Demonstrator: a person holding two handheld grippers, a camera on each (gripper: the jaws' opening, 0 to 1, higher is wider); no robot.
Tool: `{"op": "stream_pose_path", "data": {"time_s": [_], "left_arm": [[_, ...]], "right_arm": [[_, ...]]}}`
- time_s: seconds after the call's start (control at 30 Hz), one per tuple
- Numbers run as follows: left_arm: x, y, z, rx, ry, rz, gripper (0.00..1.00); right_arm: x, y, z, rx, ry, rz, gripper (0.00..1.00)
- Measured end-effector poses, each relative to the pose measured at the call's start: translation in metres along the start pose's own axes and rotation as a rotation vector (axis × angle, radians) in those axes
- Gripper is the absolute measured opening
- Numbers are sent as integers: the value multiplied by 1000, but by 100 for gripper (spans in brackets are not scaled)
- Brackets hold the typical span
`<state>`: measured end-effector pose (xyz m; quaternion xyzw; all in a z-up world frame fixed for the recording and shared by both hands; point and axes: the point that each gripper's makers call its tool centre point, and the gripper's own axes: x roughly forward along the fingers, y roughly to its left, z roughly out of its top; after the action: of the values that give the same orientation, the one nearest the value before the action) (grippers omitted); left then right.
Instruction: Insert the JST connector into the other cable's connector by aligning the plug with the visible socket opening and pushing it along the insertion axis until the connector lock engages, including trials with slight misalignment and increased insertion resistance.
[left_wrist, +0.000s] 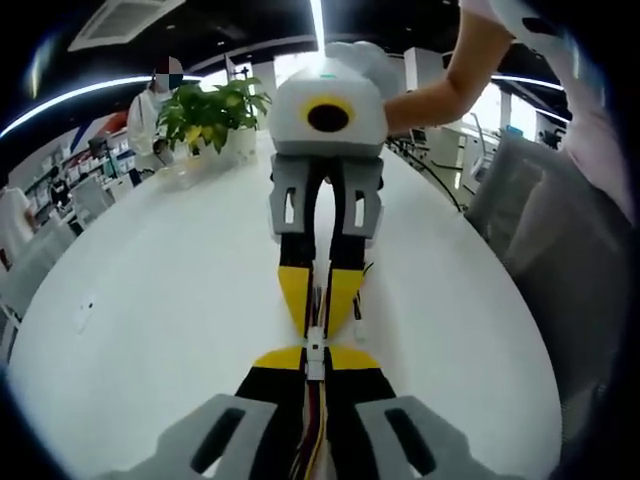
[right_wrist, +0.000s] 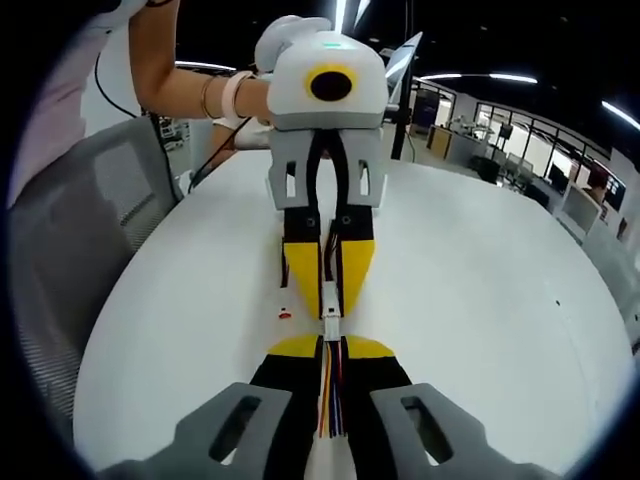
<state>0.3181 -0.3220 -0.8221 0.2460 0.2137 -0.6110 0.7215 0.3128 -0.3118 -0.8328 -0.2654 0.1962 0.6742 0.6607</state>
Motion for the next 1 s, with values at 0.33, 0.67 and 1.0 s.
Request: {"op": "stream_pose_path", "data": {"time_s": [0.33, 0.67, 1.0], "left_arm": [[2, 0, 1, 5, 2, -12, 0], [8, 6, 1, 40, -10, -14, 0], [10, 13, -2, 38, -27, 1, 0]], "right_arm": [[0, 4, 4, -29, -10, 10, 3], [0, 2, 4, -112, 0, -4, 3], [2, -5, 1, -88, -26, -5, 3]]}}
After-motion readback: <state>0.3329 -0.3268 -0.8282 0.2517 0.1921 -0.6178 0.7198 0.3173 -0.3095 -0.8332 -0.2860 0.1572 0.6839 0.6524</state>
